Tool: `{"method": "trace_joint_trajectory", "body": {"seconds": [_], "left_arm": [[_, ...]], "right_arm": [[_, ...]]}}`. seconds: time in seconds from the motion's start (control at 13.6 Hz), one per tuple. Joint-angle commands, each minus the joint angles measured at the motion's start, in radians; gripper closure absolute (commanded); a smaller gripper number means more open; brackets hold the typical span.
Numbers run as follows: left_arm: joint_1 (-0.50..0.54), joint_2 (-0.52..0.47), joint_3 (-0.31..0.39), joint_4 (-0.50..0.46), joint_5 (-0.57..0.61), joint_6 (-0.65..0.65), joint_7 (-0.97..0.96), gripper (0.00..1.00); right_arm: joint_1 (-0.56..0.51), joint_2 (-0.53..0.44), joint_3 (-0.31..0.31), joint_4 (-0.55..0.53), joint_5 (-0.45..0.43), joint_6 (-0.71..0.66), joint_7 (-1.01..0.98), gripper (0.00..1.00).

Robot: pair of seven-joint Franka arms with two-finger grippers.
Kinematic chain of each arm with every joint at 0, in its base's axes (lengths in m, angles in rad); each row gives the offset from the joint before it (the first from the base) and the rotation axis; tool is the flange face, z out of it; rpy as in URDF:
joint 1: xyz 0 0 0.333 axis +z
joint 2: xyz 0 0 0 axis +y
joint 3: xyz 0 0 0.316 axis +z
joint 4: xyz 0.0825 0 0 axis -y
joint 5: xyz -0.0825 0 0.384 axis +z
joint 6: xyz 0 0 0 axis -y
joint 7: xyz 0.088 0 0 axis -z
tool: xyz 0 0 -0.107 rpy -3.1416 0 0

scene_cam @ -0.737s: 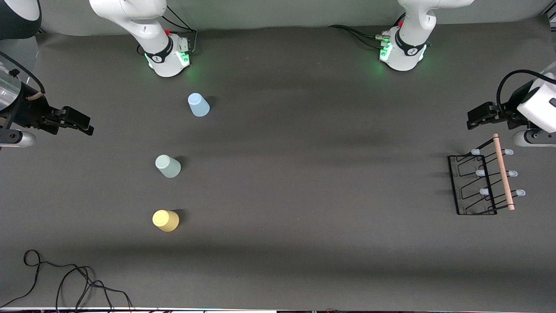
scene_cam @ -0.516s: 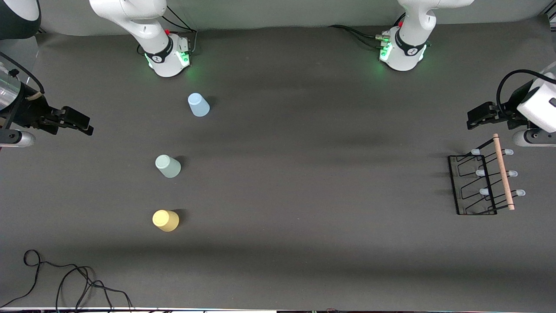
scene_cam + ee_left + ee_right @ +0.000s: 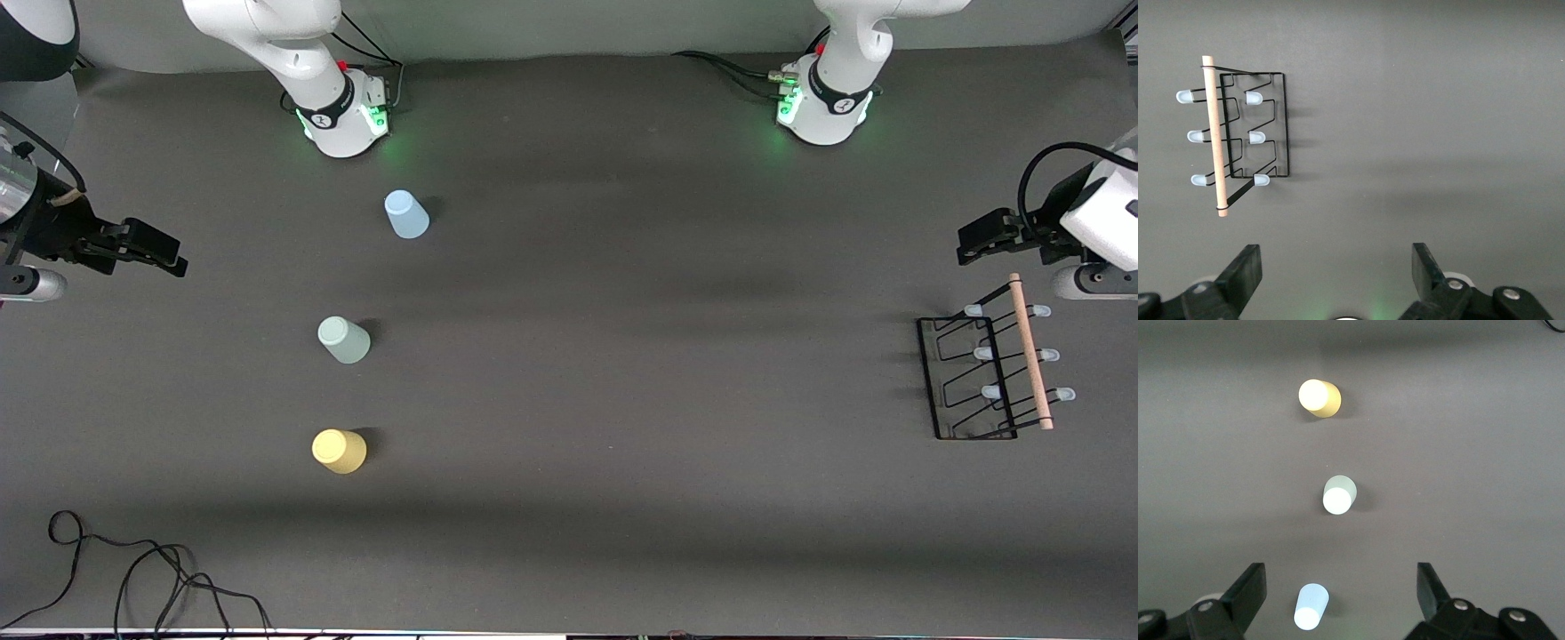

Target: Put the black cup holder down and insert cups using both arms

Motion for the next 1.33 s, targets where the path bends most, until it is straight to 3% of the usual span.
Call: {"method": "trace_joint_trajectory", "body": {"seconds": [0.0,0.29,0.59,0.74,1.11,1.25], "left_arm": [[-0.004,-0.023,0.006,-0.011,0.018,-0.001,-0.007,0.00],[0.037,-0.027,0.031,-0.025,0.021,-0.004,0.019,0.00],[0.293,-0.017,0.038,-0.031,0.022,0.017,0.412,0.00],[0.402,-0.007,0.038,-0.048,0.022,0.066,0.508,0.00],[0.406,-0.013,0.032,-0.136,0.012,0.134,0.498,0.00],[0.375,-0.012,0.028,-0.219,0.006,0.233,0.481,0.00]], "right_arm": [[0.005,-0.001,-0.008,0.001,0.000,-0.010,0.005,0.00],[0.010,0.004,-0.008,-0.004,-0.002,-0.010,0.007,0.00],[0.005,-0.002,-0.008,-0.012,-0.002,-0.010,0.004,0.00],[0.005,0.001,-0.009,-0.010,-0.002,-0.010,0.004,0.00],[0.005,0.032,-0.009,-0.006,-0.002,0.010,0.005,0.00],[0.007,0.047,-0.009,-0.006,-0.002,0.013,0.005,0.00]]}}
